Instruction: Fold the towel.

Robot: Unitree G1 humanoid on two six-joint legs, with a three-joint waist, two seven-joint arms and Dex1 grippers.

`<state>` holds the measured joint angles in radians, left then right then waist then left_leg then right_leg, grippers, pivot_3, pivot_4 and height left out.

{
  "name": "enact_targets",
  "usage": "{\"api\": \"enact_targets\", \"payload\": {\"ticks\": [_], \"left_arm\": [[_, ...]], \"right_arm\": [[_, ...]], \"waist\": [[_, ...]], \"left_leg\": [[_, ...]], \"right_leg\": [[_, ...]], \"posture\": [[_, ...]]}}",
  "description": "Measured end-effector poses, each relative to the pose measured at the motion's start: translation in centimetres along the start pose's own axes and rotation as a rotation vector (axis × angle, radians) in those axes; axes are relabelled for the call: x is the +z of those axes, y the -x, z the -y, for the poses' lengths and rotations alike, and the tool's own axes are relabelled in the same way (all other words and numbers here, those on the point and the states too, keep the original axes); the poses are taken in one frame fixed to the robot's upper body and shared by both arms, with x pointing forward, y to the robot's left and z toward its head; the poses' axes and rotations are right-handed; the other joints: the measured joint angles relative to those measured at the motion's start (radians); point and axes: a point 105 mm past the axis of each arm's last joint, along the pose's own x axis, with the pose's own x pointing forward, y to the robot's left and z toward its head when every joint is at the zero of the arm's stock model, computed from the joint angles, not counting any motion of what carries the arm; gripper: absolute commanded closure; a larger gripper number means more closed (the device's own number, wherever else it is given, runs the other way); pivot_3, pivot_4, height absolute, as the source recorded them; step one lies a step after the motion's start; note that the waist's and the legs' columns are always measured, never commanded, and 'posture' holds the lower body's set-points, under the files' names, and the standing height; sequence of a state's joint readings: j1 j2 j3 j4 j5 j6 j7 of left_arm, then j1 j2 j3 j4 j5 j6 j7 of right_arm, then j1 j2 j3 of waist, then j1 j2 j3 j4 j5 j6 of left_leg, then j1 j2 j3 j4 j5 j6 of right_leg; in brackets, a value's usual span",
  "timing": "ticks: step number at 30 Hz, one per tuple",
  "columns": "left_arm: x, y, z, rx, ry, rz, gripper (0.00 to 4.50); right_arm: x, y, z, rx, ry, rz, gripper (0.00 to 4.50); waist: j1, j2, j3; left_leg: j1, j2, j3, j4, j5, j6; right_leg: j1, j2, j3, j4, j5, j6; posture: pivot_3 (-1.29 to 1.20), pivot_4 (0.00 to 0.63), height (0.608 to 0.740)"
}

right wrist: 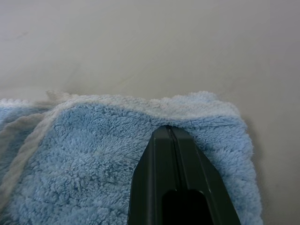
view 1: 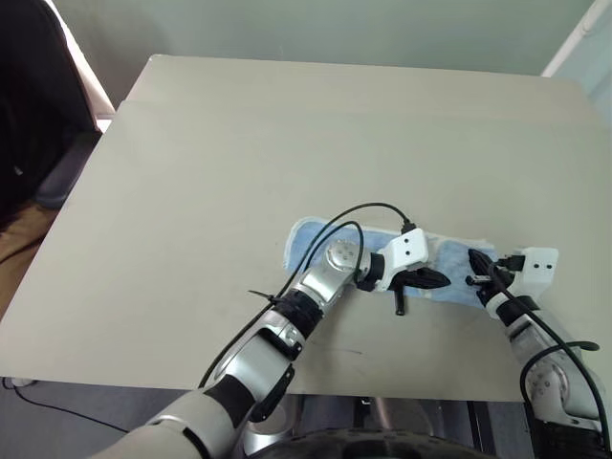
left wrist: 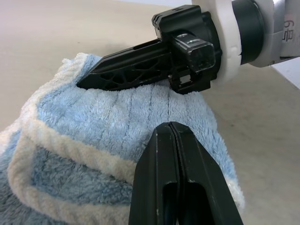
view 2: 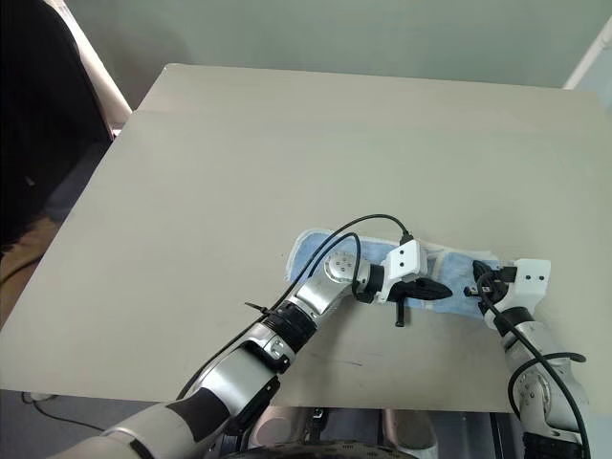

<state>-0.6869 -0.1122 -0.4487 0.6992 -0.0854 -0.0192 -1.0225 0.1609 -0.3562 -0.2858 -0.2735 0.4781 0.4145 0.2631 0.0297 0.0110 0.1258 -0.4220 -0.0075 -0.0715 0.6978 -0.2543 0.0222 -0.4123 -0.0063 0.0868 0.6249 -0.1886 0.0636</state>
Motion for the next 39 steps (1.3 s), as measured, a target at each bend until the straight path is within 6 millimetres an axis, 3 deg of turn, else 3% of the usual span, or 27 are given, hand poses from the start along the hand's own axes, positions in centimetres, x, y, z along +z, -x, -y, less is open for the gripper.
{"api": "enact_targets", "payload": {"ticks": [2,5,10,13,17,20,23,26,28,32,39], "left_arm": [[0.1,0.3,-0.3,0.011,0.044,0.019,4.47],[0.5,0.8,-0.4,-0.008,0.113,0.059,3.94],[2.9,2.2,-1.3,0.010,0.206,0.175,2.27],[5.8,4.5,-2.2,0.030,0.233,0.281,1.24],[8.5,7.5,-3.4,0.099,0.257,0.362,0.00],[8.8,10.3,-4.4,0.183,0.258,0.336,0.00],[9.0,13.5,-5.3,0.291,0.244,0.303,0.00],[9.2,15.5,-5.3,0.332,0.243,0.293,0.00],[8.9,16.7,-5.1,0.357,0.259,0.272,0.00],[7.2,20.4,-4.6,0.445,0.345,0.223,0.00],[4.6,24.8,-2.0,0.516,0.527,0.176,0.00]], "right_arm": [[-0.1,-0.1,0.2,-0.005,0.004,0.001,4.50],[-0.2,-0.1,0.3,0.004,0.005,-0.001,4.50],[0.3,1.0,0.4,0.072,-0.050,-0.008,4.50],[2.4,2.6,0.3,0.176,-0.155,0.021,4.50],[5.7,3.7,-0.3,0.287,-0.112,0.061,3.71],[6.6,3.8,-1.4,0.372,-0.057,0.043,2.66],[7.7,3.5,-2.6,0.461,0.016,0.033,1.64],[8.4,3.4,-4.0,0.537,0.084,0.025,0.52],[8.4,3.3,-5.0,0.600,0.139,-0.003,0.01],[7.3,3.5,-6.4,0.718,0.233,-0.097,0.01],[6.5,3.6,-7.9,0.840,0.308,-0.151,0.01]], "waist": [[0.000,0.000,0.000],[0.000,0.000,0.000],[0.002,0.001,0.001],[0.001,0.002,0.001],[-0.002,0.001,0.002],[-0.003,0.001,0.002],[-0.003,0.001,0.002],[-0.002,0.001,0.002],[0.002,0.001,0.001],[0.002,0.001,0.002],[0.001,0.000,0.002]], "left_leg": [[0.003,0.000,0.000,0.000,0.000,0.000],[0.004,0.000,0.000,0.000,-0.003,-0.005],[0.002,-0.001,-0.001,0.000,-0.002,-0.004],[0.001,-0.001,0.001,-0.001,0.000,-0.008],[0.003,-0.001,0.002,-0.001,-0.001,-0.013],[0.003,0.000,0.002,-0.001,-0.001,-0.013],[0.003,0.000,0.003,-0.002,-0.001,-0.013],[0.003,0.000,0.002,-0.003,-0.002,-0.012],[0.003,0.000,0.002,-0.004,-0.003,-0.012],[0.003,0.000,0.002,-0.008,-0.004,-0.013],[0.004,0.001,0.002,-0.015,-0.003,-0.016]], "right_leg": [[0.004,0.000,0.000,0.000,0.000,0.000],[0.005,0.000,0.000,-0.001,0.000,0.000],[0.004,0.000,0.000,0.000,-0.002,0.000],[0.003,0.001,0.000,0.000,-0.007,-0.001],[0.003,0.001,0.001,0.000,-0.012,-0.001],[0.003,0.001,0.001,0.002,-0.012,-0.007],[0.002,0.001,0.001,0.002,-0.010,-0.004],[0.002,0.001,0.001,0.002,-0.013,-0.003],[0.002,0.001,0.001,0.002,-0.014,-0.003],[0.001,0.000,0.000,0.002,-0.015,-0.005],[-0.003,0.000,0.000,0.002,-0.016,-0.007]], "posture": [[0.00,0.150,0.740],[0.00,0.150,0.740],[0.00,0.150,0.740],[0.00,0.150,0.740],[0.00,0.150,0.740],[0.00,0.150,0.740],[0.00,0.150,0.740],[0.00,0.150,0.740],[0.00,0.150,0.740],[0.00,0.150,0.740],[0.00,0.150,0.740]]}}
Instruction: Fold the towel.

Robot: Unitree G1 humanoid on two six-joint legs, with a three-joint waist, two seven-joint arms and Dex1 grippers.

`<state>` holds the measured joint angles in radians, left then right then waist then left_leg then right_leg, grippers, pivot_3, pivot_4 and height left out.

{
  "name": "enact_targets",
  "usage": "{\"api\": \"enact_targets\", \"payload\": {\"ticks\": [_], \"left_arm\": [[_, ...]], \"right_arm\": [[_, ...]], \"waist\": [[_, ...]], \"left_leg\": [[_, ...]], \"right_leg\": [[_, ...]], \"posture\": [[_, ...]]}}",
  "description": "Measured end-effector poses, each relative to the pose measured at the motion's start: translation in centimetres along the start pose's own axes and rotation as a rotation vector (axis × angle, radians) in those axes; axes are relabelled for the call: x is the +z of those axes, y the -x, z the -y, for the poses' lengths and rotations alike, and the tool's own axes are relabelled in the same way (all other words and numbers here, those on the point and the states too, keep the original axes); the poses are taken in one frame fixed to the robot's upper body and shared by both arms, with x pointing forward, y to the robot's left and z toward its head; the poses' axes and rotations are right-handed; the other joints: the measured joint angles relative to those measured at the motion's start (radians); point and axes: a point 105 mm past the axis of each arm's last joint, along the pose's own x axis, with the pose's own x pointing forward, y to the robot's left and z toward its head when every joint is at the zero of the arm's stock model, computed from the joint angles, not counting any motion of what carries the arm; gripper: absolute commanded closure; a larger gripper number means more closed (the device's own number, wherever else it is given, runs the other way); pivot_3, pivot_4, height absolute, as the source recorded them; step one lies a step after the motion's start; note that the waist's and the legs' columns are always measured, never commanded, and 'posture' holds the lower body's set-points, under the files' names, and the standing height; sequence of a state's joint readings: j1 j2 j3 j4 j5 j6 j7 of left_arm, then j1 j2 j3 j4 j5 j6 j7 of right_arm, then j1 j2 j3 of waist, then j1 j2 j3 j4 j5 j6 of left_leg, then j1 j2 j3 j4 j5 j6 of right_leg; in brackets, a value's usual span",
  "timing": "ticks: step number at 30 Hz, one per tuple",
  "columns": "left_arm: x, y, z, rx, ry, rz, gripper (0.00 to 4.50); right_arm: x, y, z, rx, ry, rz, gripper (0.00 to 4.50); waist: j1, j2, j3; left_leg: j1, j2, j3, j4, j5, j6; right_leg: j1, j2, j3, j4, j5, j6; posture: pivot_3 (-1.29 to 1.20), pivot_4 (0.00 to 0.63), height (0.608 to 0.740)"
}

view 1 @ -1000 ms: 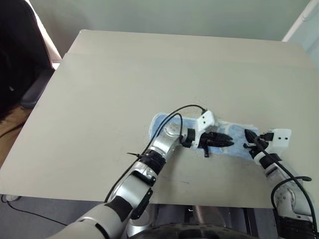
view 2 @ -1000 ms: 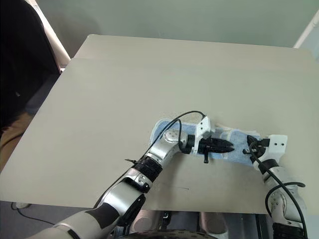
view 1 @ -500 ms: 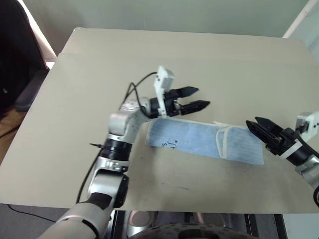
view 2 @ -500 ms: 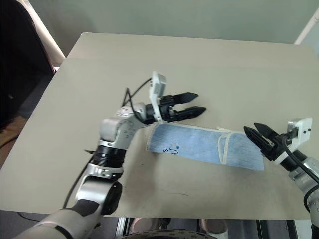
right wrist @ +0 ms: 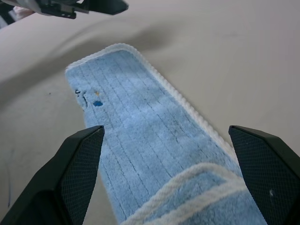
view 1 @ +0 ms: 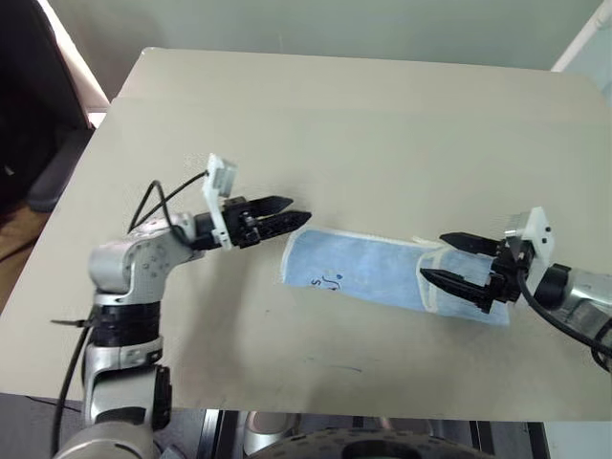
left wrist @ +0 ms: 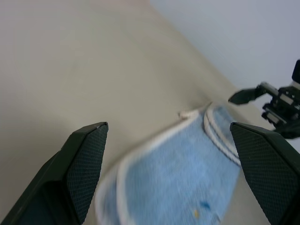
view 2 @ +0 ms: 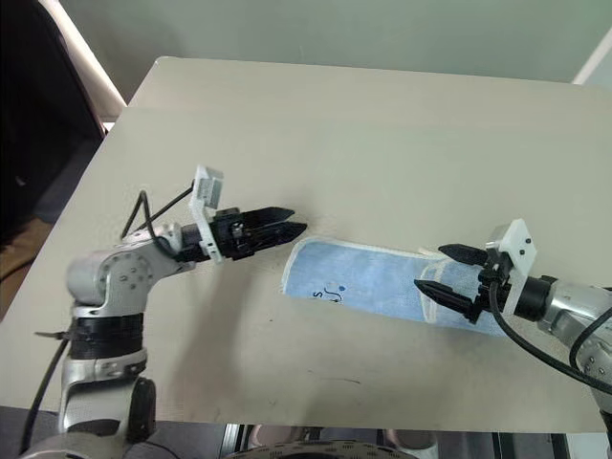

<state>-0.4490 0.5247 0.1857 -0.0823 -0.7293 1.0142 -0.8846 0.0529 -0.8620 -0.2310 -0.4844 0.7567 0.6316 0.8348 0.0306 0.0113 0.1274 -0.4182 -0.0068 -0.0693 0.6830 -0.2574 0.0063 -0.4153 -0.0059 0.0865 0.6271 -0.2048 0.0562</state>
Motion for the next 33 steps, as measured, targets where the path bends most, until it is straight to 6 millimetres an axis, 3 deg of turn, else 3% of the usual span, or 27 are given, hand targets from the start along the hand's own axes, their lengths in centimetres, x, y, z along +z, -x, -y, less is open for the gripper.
{"api": "enact_targets", "payload": {"ticks": [4,11,18,27,33], "left_arm": [[-1.3,2.1,-0.4,0.065,0.139,-0.059,0.00],[-3.7,4.7,0.6,0.102,0.418,-0.245,0.00],[-5.0,5.3,1.3,0.098,0.471,-0.329,0.00],[-6.3,4.2,2.2,0.045,0.551,-0.338,0.00],[-7.1,4.2,1.3,0.079,0.633,-0.323,0.00]], "right_arm": [[0.9,-0.6,0.2,0.008,0.028,0.019,0.01],[1.0,-1.2,0.2,0.026,-0.002,0.030,0.01],[0.7,-1.9,-0.1,0.037,-0.026,0.037,0.01],[0.6,-2.0,0.3,-0.003,-0.036,0.045,0.01],[0.3,-2.0,0.5,-0.034,-0.038,0.038,0.01]], "waist": [[-0.001,0.000,0.000],[-0.002,-0.002,0.000],[-0.004,-0.005,0.002],[-0.004,-0.006,0.002],[-0.004,-0.007,0.002]], "left_leg": [[0.002,0.000,0.000,-0.001,0.002,-0.002],[0.005,0.001,0.000,-0.003,0.005,-0.005],[0.010,0.001,-0.001,-0.006,0.008,-0.009],[0.018,0.001,-0.001,-0.017,0.012,-0.014],[0.018,0.002,-0.001,-0.018,0.014,-0.016]], "right_leg": [[0.000,0.000,0.000,0.001,-0.001,-0.003],[0.001,0.000,-0.001,0.002,-0.002,-0.015],[0.003,0.002,-0.001,0.004,0.000,-0.018],[0.006,0.002,0.000,0.004,0.001,-0.021],[0.005,0.005,-0.001,0.005,0.000,-0.023]], "posture": [[0.00,0.150,0.740],[0.00,0.150,0.740],[0.00,0.150,0.740],[0.00,0.150,0.740],[0.00,0.150,0.740]]}}
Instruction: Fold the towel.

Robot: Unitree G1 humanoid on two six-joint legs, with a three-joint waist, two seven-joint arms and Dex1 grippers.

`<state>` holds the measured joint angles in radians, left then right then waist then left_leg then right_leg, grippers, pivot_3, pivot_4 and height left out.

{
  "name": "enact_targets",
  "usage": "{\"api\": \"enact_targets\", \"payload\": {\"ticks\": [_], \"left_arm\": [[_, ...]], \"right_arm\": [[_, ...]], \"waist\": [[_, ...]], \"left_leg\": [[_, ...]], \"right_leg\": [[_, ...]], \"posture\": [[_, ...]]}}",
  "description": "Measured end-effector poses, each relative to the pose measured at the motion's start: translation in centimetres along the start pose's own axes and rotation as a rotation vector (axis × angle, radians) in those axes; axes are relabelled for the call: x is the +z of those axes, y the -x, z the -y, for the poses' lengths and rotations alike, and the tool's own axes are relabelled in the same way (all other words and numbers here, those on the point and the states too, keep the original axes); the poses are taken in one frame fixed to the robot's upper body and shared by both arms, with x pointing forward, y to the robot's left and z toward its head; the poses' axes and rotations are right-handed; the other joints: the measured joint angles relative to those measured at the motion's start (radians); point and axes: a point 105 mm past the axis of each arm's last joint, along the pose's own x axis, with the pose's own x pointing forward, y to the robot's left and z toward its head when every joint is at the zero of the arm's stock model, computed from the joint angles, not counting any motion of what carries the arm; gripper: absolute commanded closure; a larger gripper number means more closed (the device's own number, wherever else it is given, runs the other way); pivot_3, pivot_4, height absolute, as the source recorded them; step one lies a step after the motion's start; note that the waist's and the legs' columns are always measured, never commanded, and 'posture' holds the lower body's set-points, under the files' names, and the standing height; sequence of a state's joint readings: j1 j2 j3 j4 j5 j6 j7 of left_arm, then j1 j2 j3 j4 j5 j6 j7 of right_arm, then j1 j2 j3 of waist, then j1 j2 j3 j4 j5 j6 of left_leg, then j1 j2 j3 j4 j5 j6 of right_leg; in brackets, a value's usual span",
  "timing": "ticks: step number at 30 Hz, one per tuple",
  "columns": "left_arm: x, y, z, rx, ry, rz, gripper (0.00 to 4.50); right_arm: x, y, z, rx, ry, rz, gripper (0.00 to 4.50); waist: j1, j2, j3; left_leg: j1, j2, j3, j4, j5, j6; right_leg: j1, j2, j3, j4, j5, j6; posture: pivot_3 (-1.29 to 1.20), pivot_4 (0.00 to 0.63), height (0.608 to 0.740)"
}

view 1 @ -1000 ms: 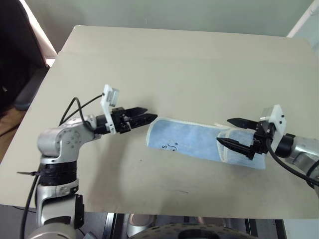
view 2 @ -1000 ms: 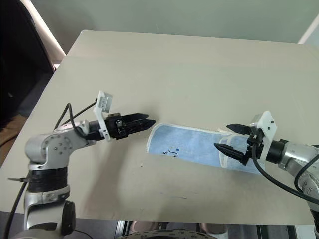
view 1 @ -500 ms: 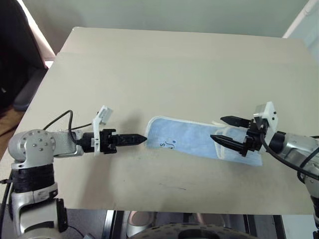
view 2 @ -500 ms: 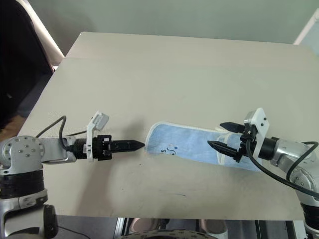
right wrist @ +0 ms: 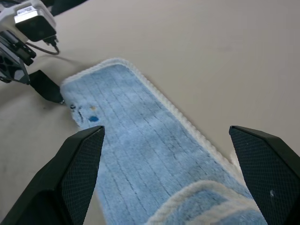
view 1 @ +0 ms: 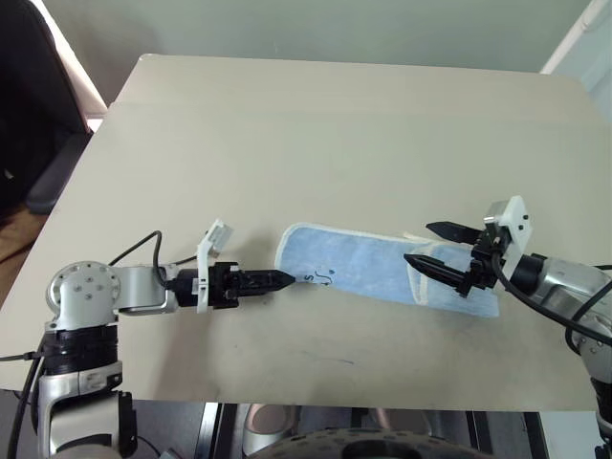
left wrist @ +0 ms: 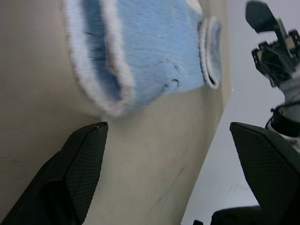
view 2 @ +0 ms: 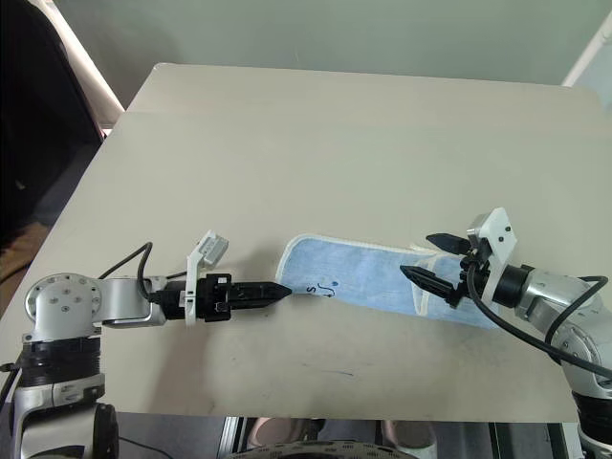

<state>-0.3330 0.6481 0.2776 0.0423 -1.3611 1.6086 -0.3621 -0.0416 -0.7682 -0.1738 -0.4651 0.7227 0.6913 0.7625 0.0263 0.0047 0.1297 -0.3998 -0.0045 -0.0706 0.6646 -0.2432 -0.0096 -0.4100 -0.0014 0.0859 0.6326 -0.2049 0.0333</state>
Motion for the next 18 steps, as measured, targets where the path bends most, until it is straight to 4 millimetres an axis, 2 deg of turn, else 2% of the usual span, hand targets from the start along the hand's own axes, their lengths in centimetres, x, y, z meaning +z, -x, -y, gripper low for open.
{"api": "enact_targets", "payload": {"ticks": [7,18], "left_arm": [[1.0,-0.3,-0.3,-0.011,0.053,0.042,0.00],[1.2,-1.2,0.1,-0.031,0.083,0.073,0.00]], "right_arm": [[0.1,-0.1,0.5,-0.026,0.004,0.002,0.01],[0.1,-0.2,0.8,-0.049,0.002,0.009,0.01]], "waist": [[0.000,0.000,0.000],[0.001,-0.001,0.001]], "left_leg": [[0.001,0.000,-0.001,0.000,0.001,-0.001],[0.001,0.000,-0.001,0.000,0.003,-0.001]], "right_leg": [[0.000,0.001,0.000,0.002,0.000,0.000],[0.001,0.002,0.000,0.002,0.000,0.000]], "posture": [[0.00,0.150,0.740],[0.00,0.150,0.740]]}}
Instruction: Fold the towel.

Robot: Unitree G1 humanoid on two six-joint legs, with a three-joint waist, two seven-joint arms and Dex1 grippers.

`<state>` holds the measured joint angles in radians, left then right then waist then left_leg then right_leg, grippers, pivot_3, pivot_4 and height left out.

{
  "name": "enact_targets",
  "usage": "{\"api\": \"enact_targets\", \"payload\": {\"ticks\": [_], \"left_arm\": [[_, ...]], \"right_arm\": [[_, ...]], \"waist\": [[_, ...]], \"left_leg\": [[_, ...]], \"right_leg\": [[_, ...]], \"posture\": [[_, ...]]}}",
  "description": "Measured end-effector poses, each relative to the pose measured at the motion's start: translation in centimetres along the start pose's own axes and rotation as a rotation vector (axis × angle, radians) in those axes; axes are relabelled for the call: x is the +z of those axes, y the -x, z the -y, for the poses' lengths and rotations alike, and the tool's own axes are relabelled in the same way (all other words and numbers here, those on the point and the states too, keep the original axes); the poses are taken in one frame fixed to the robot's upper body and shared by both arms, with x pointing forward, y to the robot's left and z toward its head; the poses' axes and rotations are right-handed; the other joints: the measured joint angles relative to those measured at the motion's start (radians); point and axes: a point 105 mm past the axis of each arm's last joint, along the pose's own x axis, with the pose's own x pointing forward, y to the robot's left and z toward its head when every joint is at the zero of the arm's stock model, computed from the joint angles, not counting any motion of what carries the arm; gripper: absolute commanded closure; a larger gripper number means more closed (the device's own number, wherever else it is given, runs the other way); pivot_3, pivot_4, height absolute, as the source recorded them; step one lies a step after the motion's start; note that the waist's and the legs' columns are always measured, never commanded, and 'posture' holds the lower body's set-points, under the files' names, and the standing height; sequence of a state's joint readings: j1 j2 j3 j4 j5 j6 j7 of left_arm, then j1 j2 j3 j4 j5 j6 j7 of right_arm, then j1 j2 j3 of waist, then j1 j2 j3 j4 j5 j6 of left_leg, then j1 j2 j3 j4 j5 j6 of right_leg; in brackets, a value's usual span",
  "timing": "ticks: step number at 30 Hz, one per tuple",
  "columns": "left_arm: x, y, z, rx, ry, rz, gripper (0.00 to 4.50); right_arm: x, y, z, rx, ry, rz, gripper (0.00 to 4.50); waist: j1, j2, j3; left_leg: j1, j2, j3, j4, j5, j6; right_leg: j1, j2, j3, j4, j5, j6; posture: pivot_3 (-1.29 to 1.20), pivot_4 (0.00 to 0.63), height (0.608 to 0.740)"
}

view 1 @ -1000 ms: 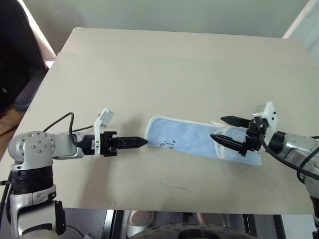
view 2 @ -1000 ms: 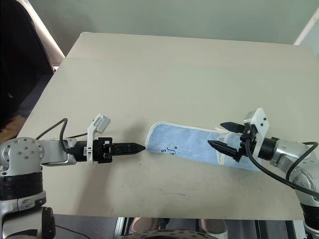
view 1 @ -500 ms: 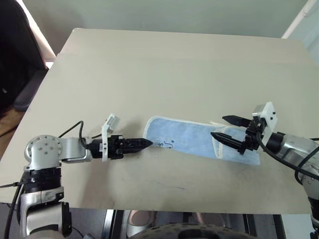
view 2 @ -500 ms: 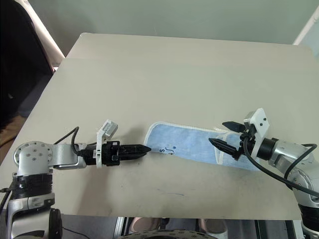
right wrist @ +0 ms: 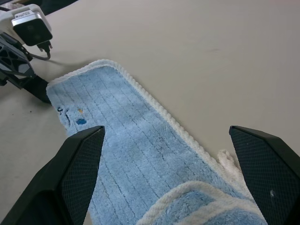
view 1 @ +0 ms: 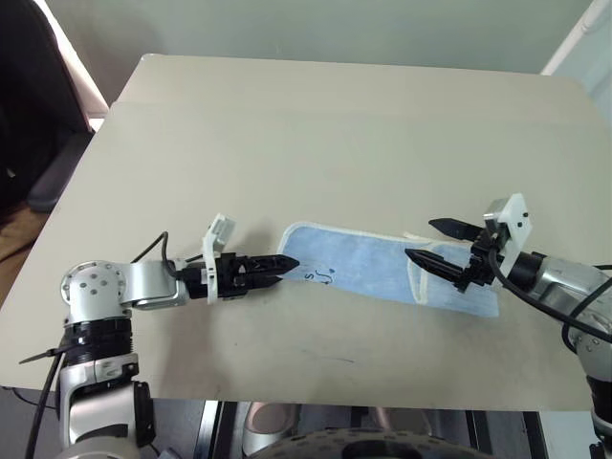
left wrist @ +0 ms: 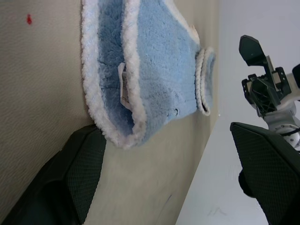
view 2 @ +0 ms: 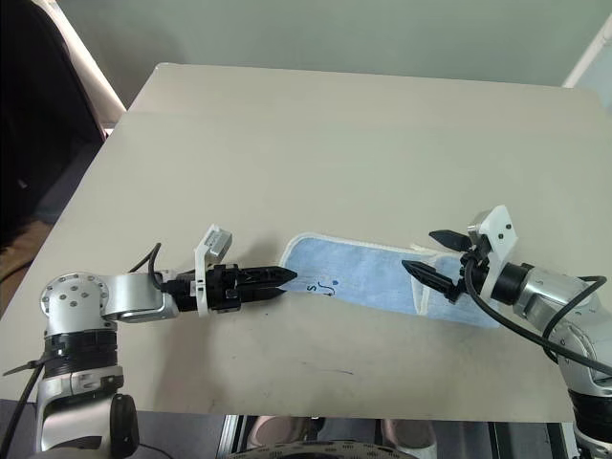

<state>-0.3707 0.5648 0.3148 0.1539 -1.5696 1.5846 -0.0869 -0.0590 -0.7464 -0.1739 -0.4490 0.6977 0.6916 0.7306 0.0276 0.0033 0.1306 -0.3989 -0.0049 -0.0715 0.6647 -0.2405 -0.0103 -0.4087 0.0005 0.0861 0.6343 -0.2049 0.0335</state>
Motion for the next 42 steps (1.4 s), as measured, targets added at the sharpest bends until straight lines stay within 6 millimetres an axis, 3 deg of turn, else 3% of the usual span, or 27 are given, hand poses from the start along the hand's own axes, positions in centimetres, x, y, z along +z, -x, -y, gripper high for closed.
{"api": "enact_targets", "payload": {"ticks": [1,4,15,26,33,42], "left_arm": [[0.1,-0.1,0.1,0.000,0.000,0.007,0.00],[0.4,-0.3,0.2,0.008,0.005,0.030,0.61],[0.7,-0.6,0.6,0.015,0.055,0.072,4.49],[1.5,-0.9,1.5,-0.019,0.049,0.099,4.49],[3.2,-1.2,4.8,-0.096,-0.111,0.076,4.49],[2.0,-4.8,9.2,-0.244,-0.311,-0.096,4.49]], "right_arm": [[0.0,0.0,0.1,-0.006,0.001,-0.001,0.01],[0.0,0.0,0.2,-0.012,0.000,-0.002,0.00],[-0.3,0.0,0.3,-0.027,-0.007,-0.006,0.00],[-0.7,0.4,-0.1,-0.033,-0.019,-0.017,0.00],[-0.9,2.3,0.5,-0.094,-0.023,-0.029,0.00],[-1.1,4.5,0.3,-0.161,-0.025,-0.035,0.00]], "waist": [[0.000,0.000,0.000],[0.000,0.000,0.000],[0.000,-0.001,0.001],[0.001,-0.002,0.001],[0.003,-0.005,0.003],[0.002,-0.007,0.004]], "left_leg": [[0.000,0.000,0.000,0.000,0.000,0.000],[0.000,0.000,0.000,0.000,0.000,0.000],[0.000,0.001,-0.001,0.000,0.000,-0.003],[0.000,0.002,-0.003,0.000,-0.001,-0.006],[-0.001,0.002,-0.004,0.000,-0.001,-0.006],[-0.001,0.003,-0.003,0.000,-0.002,-0.006]], "right_leg": [[0.000,0.000,0.000,0.000,0.000,0.000],[0.000,0.001,0.000,0.000,0.000,0.000],[0.000,0.010,0.001,0.000,-0.001,0.000],[0.000,0.011,0.001,0.000,-0.001,-0.003],[0.000,0.012,0.001,0.000,-0.002,-0.005],[0.000,0.012,0.001,-0.001,-0.003,-0.003]], "posture": [[0.00,0.150,0.740],[0.00,0.150,0.740],[0.00,0.150,0.740],[0.00,0.150,0.740],[0.00,0.150,0.740],[0.00,0.150,0.740]]}}
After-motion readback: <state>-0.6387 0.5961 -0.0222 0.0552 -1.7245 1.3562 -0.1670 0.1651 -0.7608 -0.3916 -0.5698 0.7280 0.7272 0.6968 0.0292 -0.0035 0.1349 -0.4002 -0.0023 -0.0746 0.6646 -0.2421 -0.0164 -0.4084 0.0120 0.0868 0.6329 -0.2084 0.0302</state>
